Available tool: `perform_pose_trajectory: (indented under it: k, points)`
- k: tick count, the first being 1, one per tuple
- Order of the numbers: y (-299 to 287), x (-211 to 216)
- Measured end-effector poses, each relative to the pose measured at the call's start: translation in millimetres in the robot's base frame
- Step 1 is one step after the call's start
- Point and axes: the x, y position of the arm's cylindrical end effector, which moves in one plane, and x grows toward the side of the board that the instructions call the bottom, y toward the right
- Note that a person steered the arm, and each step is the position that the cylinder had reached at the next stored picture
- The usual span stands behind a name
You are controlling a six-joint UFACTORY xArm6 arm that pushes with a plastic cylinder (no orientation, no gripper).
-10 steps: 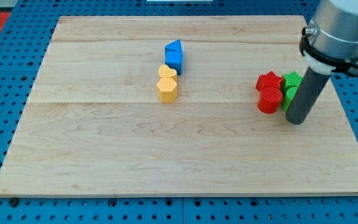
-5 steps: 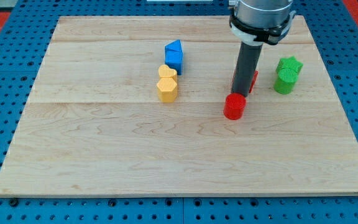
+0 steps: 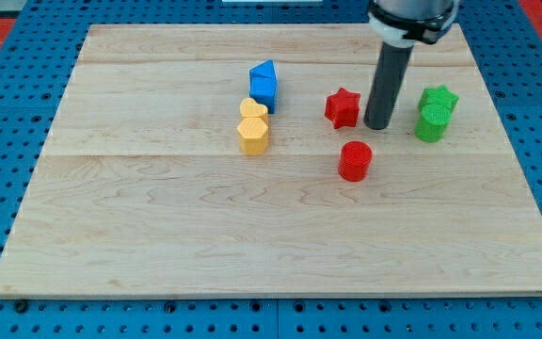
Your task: Place the red star to the top of the blue triangle
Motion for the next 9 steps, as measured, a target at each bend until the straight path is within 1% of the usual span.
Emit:
perform_pose_trajectory:
  k: [1,3,4,5,6,8,9]
  points:
    - [-30,-30]
    - [-51,-100]
    - [-20,-66]
    - [-43,-48]
    - [-85,-56]
    - [-84,-111]
    - [-66,-121]
